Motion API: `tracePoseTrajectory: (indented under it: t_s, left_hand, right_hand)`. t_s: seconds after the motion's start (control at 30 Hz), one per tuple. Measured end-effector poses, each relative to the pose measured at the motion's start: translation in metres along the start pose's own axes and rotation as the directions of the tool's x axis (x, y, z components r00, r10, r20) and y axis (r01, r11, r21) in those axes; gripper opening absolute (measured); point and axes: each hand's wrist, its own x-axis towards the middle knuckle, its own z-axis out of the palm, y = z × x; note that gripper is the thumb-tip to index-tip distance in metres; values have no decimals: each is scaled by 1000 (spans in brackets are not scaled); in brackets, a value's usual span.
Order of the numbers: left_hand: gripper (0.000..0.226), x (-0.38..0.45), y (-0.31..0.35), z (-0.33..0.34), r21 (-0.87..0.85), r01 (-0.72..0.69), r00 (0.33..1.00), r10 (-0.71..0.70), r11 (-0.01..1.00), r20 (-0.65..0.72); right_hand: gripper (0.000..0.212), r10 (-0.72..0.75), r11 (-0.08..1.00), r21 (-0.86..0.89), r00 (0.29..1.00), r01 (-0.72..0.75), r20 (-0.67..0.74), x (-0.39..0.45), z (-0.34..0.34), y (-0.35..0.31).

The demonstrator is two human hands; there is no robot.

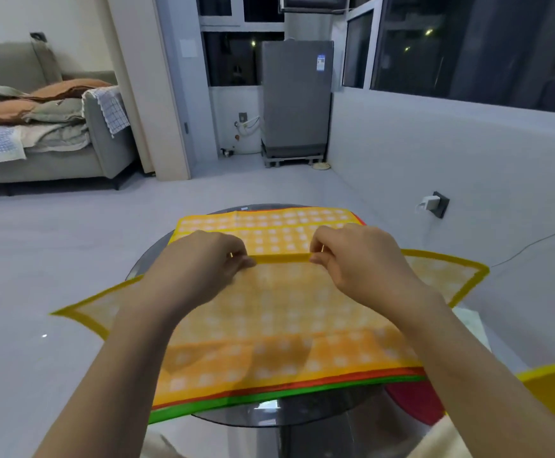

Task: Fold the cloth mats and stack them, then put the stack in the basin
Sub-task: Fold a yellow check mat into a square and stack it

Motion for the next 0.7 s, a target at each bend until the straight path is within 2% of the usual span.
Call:
tracePoseTrajectory:
  t_s: [0.13,0.23,0.33,0.47,0.6,0.7]
  left_hand:
    - [25,35,-14,23,68,-35,982,47,997,-183]
    - [19,52,-29,51,82,-80,942,103,993,-320]
    - [9,67,-43,78,155,-65,915,121,986,-386]
    - [10,82,-59,112,136,-38,926,86,990,-367]
    - [16,84,-64,138,108,25,979,-3,994,-204]
    - [22,85,-65,149,96,33,988,-18,995,-150]
  right_hand:
    - [13,31,1000,1,995,-32,-96,23,36,19]
    - [10,69,998,-2,989,-70,-132,35,70,37]
    - [8,100,995,-3,983,-102,-153,43,98,49]
    - [10,156,988,18,987,-155,-47,52,126,57]
    - [15,189,981,26,976,-193,104,53,150,62]
    - [15,199,977,40,967,-208,156,52,161,63]
